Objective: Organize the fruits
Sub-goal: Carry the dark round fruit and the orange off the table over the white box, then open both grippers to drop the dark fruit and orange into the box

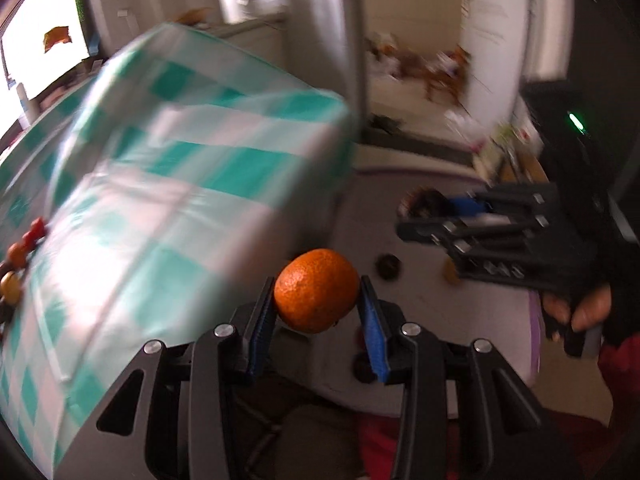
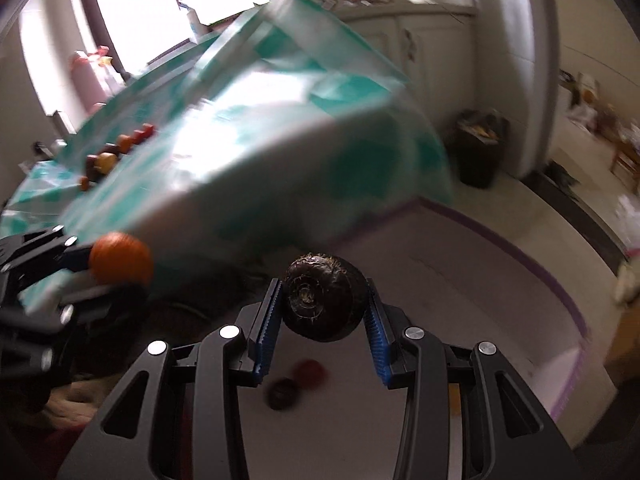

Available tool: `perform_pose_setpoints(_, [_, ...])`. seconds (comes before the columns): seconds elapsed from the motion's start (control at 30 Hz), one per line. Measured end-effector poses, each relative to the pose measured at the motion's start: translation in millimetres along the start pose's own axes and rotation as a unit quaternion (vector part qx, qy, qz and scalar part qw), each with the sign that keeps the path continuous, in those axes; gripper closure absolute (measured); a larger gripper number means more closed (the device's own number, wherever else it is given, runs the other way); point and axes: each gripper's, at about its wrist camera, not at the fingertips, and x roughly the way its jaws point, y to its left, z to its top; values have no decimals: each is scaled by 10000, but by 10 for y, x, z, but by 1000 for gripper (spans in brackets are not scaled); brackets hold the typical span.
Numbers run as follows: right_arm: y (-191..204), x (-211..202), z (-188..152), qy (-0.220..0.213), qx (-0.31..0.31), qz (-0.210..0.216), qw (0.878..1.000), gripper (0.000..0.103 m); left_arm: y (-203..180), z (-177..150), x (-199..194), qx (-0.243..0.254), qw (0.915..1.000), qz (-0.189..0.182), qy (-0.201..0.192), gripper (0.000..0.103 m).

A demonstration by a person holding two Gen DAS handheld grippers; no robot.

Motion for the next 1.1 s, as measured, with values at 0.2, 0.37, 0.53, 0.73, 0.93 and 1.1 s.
perform_pose_setpoints(0.2, [-298, 329, -208, 756, 244, -516, 9955, 63, -290, -30, 540, 357, 9955, -503, 722, 63])
perform_pose_setpoints(0.37, [-354, 671, -478, 1646, 82, -948, 9818, 63, -442, -114, 1089, 587, 9797, -1002, 1636, 63])
perform_pose_setpoints(0.53, [-388, 797, -643, 2075, 39, -982, 9733, 63, -599, -285, 1427, 886, 9670, -1100, 2120, 63])
perform_pose_setpoints(0.73, [-379, 878, -721, 2377, -80, -1065, 9654, 63, -589, -367, 1500, 896, 9625, -1204, 2258, 62])
perform_pose_setpoints(0.93, [-334, 906, -715, 2464, -142, -1165, 9621, 50, -453, -347, 1486, 706, 9660, -1218, 2170, 49])
perform_pose_setpoints(1.1, [-318, 808, -644, 2422, -230, -1282, 9614, 40, -524, -232, 1140, 758, 9796, -1140, 1472, 29])
